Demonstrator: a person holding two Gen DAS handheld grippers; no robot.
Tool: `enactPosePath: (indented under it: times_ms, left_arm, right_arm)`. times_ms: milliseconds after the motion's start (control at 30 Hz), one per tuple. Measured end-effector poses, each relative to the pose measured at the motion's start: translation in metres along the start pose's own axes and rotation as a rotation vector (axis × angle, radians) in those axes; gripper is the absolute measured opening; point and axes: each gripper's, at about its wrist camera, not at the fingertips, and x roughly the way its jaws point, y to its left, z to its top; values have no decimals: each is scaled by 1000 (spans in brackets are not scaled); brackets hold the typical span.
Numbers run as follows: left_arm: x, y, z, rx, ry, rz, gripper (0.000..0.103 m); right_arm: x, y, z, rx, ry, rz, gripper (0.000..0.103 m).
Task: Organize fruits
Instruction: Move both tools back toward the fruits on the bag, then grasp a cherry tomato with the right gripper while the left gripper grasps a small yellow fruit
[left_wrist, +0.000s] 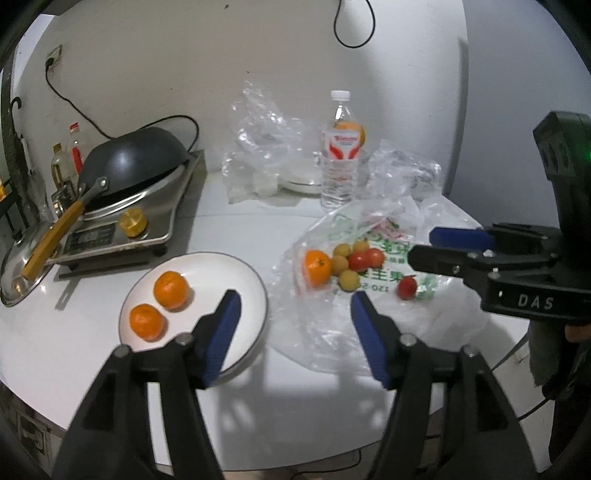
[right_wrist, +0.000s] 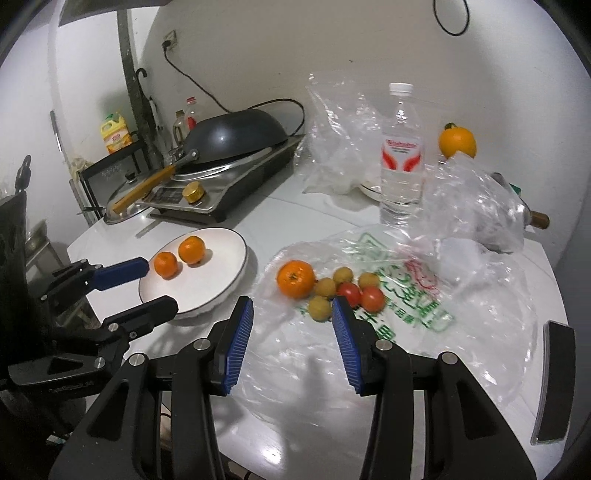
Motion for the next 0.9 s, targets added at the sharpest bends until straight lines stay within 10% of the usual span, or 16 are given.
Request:
enactPosePath:
  times_ms: [900]
  left_arm:
    - [54,-63,8,109,76,4,64]
  right_arm:
    - [17,-62,-29,27,49,2,47]
